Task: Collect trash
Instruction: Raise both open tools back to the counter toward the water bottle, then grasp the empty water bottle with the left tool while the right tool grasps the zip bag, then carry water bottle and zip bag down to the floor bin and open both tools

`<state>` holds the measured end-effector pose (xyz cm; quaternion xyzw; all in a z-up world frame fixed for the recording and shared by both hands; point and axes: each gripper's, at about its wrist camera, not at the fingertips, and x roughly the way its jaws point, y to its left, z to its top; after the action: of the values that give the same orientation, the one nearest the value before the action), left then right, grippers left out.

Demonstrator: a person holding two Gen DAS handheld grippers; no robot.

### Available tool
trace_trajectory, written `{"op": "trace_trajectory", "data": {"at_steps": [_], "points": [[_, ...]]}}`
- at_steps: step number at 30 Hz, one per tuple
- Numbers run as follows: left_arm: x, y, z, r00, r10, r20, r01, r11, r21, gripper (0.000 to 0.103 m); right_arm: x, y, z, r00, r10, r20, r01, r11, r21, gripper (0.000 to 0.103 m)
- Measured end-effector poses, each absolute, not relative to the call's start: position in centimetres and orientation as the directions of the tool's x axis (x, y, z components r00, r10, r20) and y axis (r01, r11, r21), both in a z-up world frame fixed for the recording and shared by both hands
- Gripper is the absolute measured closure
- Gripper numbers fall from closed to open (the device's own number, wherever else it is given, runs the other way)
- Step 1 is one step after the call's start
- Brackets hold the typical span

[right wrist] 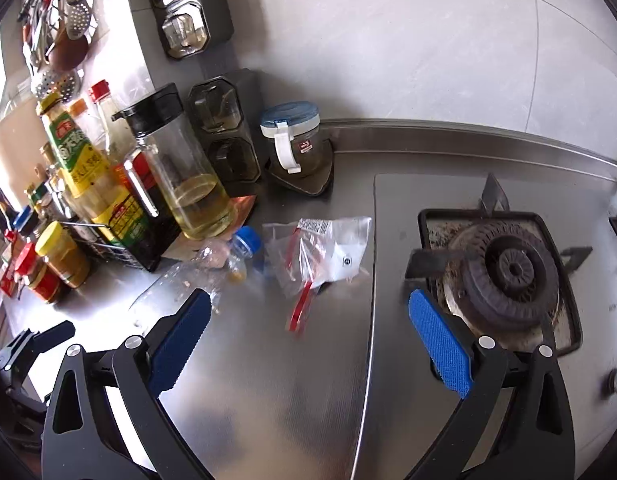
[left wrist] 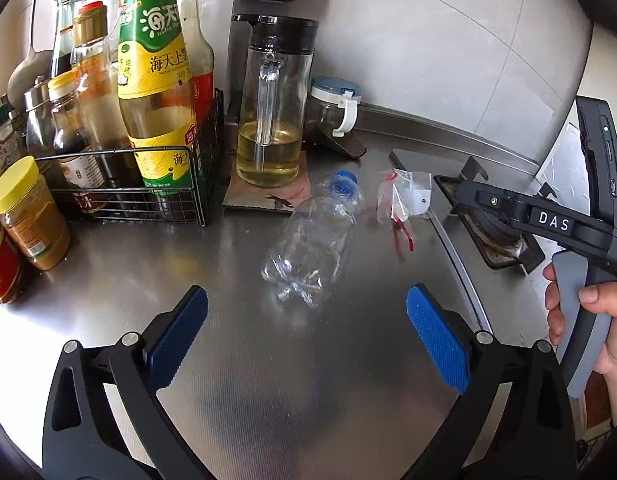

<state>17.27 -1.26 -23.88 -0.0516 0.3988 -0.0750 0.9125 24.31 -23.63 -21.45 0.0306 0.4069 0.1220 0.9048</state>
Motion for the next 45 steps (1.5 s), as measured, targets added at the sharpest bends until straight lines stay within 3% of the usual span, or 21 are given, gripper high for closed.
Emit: {"op": "trace_trajectory", "data": {"at_steps": [7,14,17,21,23,27,31,34,45], "points": [[22.9,-2.3,-25.9,0.647,-0.158,-0.746,0.105,0.988,-0.118,0.008,30.7,-22.6,-24.9,0.585,0.240,-0.775,-0.210,0.968,0.141,0.004],[25.6,-2.6,-28.6,0.595,-0.204,-0.777,0.127,0.979,-0.159,0.008,32.6,-21.4,-26.7,0.541,0.278,-0.793,-0.291,0.947,0.134,0.004],[25.6,-2.3,-29.4,0.583,-0.266,-0.768,0.129,0.963,-0.236,0.016,32.7,-20.9,-26.7,0.535,0.292,-0.793,-0.327,0.937,0.124,0.008],[25.4,-2.1,-30.0,0.568,-0.294,-0.768,0.136,0.955,-0.265,0.032,32.9,-20.2,-26.9,0.506,0.302,-0.808,-0.363,0.924,0.118,0.024],[25.4,-2.2,-30.1,0.571,-0.293,-0.767,0.140,0.955,-0.261,0.034,32.8,-19.9,-27.1,0.502,0.299,-0.812,-0.376,0.921,0.107,0.030],[25.4,-2.2,-30.0,0.575,-0.302,-0.761,0.152,0.953,-0.263,0.037,33.1,-19.3,-27.8,0.491,0.288,-0.822,-0.387,0.918,0.091,0.067],[25.3,-2.3,-29.5,0.587,-0.305,-0.750,0.163,0.952,-0.259,0.039,32.9,-18.8,-28.1,0.484,0.281,-0.829,-0.399,0.914,0.077,0.092],[24.9,-2.5,-28.8,0.606,-0.289,-0.741,0.164,0.957,-0.240,0.041,32.3,-18.7,-28.0,0.489,0.282,-0.826,-0.397,0.915,0.077,0.097],[21.0,-3.0,-25.5,0.655,-0.262,-0.709,0.175,0.965,-0.196,0.045,27.2,-20.4,-23.5,0.557,0.272,-0.785,-0.350,0.934,0.075,0.097]]}}
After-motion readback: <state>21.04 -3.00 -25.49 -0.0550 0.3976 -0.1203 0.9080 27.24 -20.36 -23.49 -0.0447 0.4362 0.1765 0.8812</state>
